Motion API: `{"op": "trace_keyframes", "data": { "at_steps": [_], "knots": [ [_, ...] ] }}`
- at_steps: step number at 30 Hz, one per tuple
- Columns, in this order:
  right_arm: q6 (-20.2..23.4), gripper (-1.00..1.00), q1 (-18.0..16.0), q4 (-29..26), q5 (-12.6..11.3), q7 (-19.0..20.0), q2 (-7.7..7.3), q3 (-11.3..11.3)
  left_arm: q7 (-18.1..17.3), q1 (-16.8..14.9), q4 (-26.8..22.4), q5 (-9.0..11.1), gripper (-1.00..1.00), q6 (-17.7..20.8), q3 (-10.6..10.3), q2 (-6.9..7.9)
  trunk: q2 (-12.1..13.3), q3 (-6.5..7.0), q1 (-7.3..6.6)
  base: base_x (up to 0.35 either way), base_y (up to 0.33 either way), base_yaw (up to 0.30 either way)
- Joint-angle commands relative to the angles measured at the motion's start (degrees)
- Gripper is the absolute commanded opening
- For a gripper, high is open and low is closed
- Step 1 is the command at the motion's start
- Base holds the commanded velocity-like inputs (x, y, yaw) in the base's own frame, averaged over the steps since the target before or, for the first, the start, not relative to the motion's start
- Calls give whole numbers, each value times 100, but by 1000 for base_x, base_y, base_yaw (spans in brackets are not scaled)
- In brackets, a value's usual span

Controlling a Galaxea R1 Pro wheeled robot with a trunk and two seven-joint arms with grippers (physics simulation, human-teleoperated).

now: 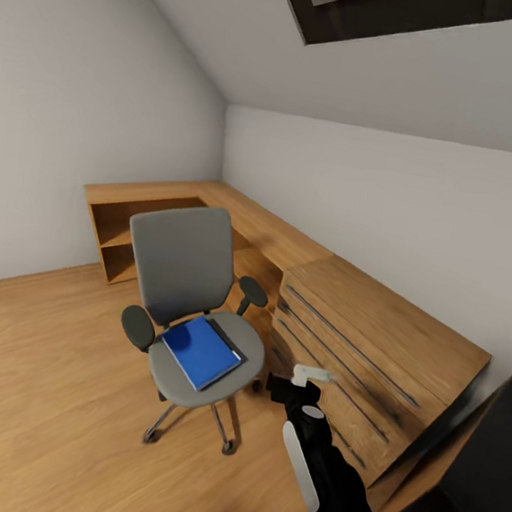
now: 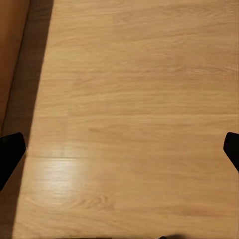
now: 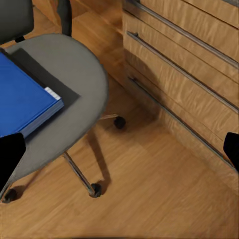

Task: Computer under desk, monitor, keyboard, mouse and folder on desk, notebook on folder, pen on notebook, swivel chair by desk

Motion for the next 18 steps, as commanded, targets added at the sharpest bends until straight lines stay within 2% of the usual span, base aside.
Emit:
{"op": "trace_keyframes", "data": {
  "at_steps": [1, 7, 18],
  "knots": [
    [-1, 100, -5, 16, -57, -56, 7, 27, 12, 3, -8, 50, 100, -18, -12, 1, -3, -10, 0, 0, 1, 250],
    [-82, 100, -5, 96, -54, -64, 53, 86, -16, 3, -11, 43, 100, -31, -17, -3, -3, -42, 0, 86, 24, 250],
    [-98, 100, -5, 110, -60, -61, 62, 101, -33, 3, -11, 33, 100, -36, -27, -7, -3, -101, 0, 282, 88, 250]
  ]
}}
